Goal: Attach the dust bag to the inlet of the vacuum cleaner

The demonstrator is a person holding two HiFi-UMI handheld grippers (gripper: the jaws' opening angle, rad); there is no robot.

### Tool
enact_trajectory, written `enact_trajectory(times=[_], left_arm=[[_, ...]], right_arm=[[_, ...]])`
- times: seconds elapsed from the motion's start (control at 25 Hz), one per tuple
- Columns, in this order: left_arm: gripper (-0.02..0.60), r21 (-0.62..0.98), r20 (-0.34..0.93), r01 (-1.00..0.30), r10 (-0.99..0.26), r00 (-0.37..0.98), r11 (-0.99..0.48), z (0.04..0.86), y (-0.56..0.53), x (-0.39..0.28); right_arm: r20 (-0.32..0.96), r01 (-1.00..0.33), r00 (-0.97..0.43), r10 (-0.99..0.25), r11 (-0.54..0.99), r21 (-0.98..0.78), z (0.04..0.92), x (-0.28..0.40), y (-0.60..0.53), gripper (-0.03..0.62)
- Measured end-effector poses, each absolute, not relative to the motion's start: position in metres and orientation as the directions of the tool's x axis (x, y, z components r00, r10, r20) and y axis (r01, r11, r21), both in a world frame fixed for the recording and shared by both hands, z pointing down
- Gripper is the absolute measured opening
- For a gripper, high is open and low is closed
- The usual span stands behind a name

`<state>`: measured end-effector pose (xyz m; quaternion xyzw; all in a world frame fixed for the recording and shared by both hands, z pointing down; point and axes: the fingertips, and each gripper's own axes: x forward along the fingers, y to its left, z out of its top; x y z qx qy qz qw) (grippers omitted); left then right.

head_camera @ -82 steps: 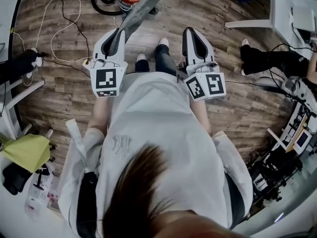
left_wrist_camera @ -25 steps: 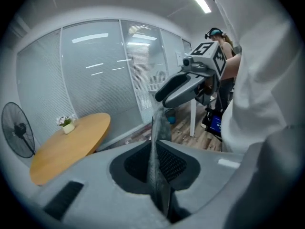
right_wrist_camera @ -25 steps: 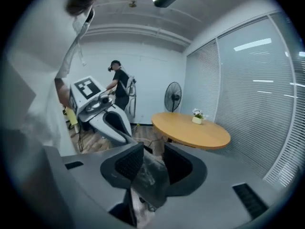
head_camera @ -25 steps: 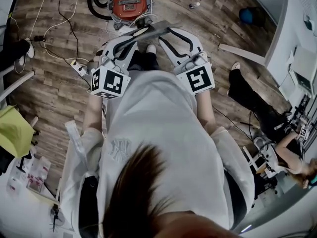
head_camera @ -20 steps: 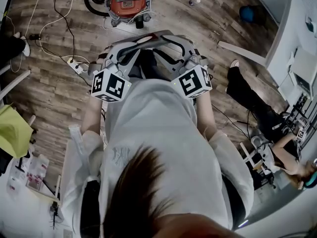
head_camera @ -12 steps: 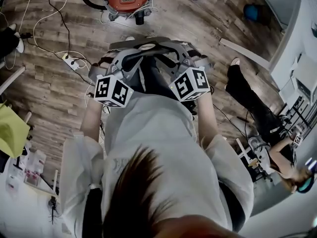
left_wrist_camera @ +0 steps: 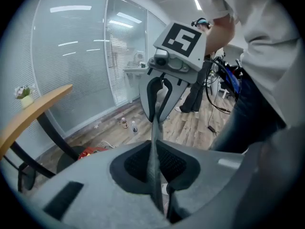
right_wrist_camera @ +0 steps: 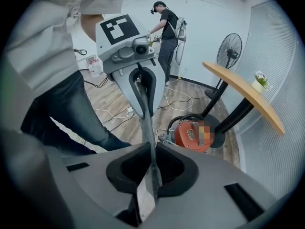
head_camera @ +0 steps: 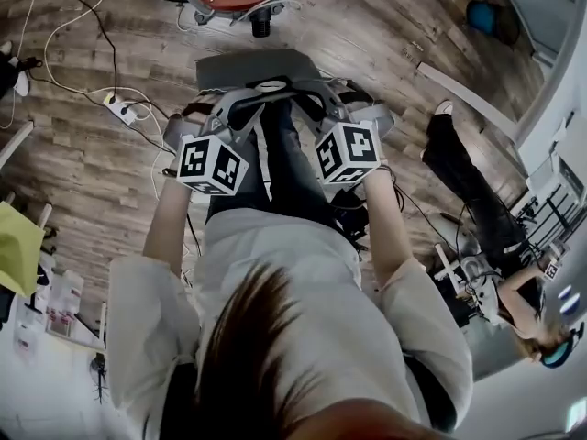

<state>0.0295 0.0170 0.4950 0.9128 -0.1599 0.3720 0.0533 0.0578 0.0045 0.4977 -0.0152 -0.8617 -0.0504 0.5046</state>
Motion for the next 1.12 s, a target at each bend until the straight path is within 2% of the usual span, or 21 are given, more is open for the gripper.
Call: enact_trajectory(times=[0.2, 0.44, 0.64, 1.12], left_arm=[[0.038, 0.009, 0.703, -0.35, -0.243, 0.669, -0.937, 0.544, 0.015, 0.027], [0.038, 0.044, 0.711, -0.399, -0.252, 0.656, -0.916, 0.594, 0.01, 0.025], [0.038, 0.062, 0.721, -0.448, -0.27, 0.638, -0.892, 0.637, -0.001, 0.027], [0.048, 0.046, 0.832, -0.489, -0.238, 0.501, -0.871, 0.734, -0.019, 0.026]], right_arm=[[0.881, 0.061, -0.472, -0.024, 0.996, 0.059, 0.548, 0.055, 0.003, 0.035], [0.882, 0.071, -0.468, 0.044, 0.997, -0.013, 0.597, 0.052, -0.006, 0.044], [0.89, 0.052, -0.455, 0.032, 0.999, -0.009, 0.64, 0.054, -0.019, 0.043], [0.891, -0.036, -0.454, 0.007, 0.999, -0.027, 0.73, 0.059, -0.027, 0.032]])
